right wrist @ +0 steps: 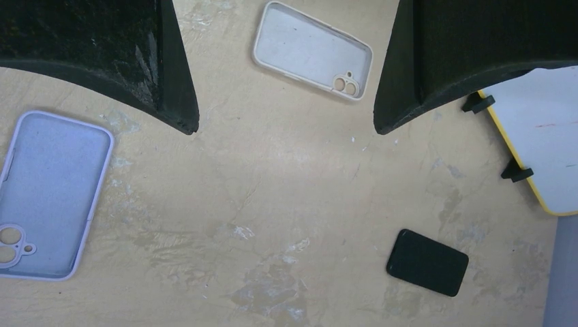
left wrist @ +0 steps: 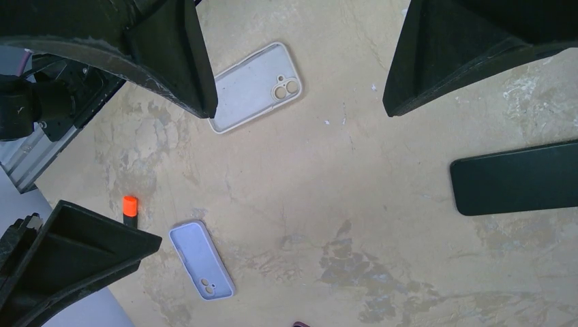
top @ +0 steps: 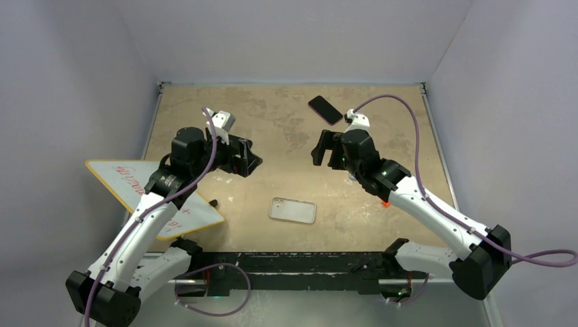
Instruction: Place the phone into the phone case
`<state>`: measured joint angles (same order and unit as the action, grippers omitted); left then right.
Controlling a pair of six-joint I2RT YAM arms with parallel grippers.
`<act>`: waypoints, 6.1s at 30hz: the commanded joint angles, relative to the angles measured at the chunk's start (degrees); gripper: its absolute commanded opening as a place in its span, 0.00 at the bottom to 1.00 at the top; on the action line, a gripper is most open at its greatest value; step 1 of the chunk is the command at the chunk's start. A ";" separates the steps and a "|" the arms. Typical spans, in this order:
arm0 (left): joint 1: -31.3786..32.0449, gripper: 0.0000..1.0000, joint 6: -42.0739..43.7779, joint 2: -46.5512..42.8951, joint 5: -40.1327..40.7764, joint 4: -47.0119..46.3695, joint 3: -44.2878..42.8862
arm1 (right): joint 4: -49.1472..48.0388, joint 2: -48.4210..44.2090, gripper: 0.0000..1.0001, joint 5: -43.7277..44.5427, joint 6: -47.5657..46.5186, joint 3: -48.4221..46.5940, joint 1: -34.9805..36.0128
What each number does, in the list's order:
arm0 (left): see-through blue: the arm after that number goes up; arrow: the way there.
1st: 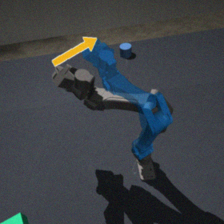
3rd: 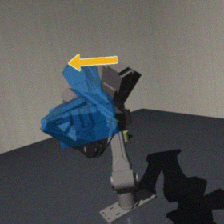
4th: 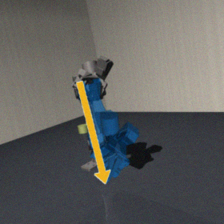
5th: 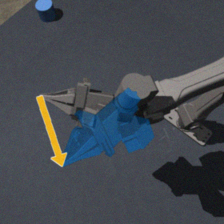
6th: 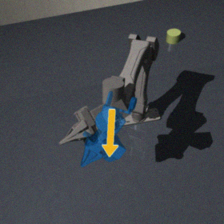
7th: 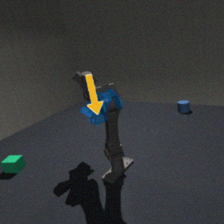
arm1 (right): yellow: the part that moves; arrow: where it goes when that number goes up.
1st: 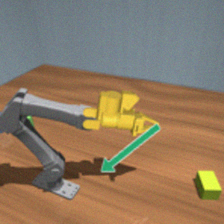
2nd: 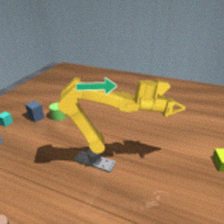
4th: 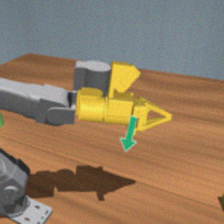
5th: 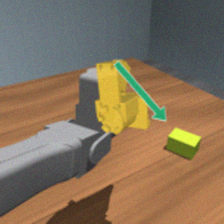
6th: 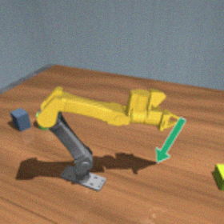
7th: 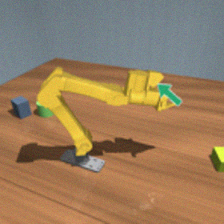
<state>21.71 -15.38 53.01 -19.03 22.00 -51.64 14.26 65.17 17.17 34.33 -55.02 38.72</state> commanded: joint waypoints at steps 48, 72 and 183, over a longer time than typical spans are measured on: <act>-0.18 0.98 1.31 -0.39 3.56 0.24 0.34 | -10.58 63.59 0.99 -19.85 -38.23 -44.55 -25.61; -0.18 0.98 0.81 3.56 3.31 0.10 0.00 | -3.30 73.76 0.80 -20.71 -40.90 -58.25 -25.58; 13.90 0.82 -10.43 13.44 16.15 21.97 -18.12 | -19.65 20.31 0.44 -28.08 -39.35 3.99 -5.67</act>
<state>36.38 -26.33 66.65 -0.03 43.05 -66.28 -0.89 90.98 -6.22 -0.27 -52.60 29.95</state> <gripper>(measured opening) 0.822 0.714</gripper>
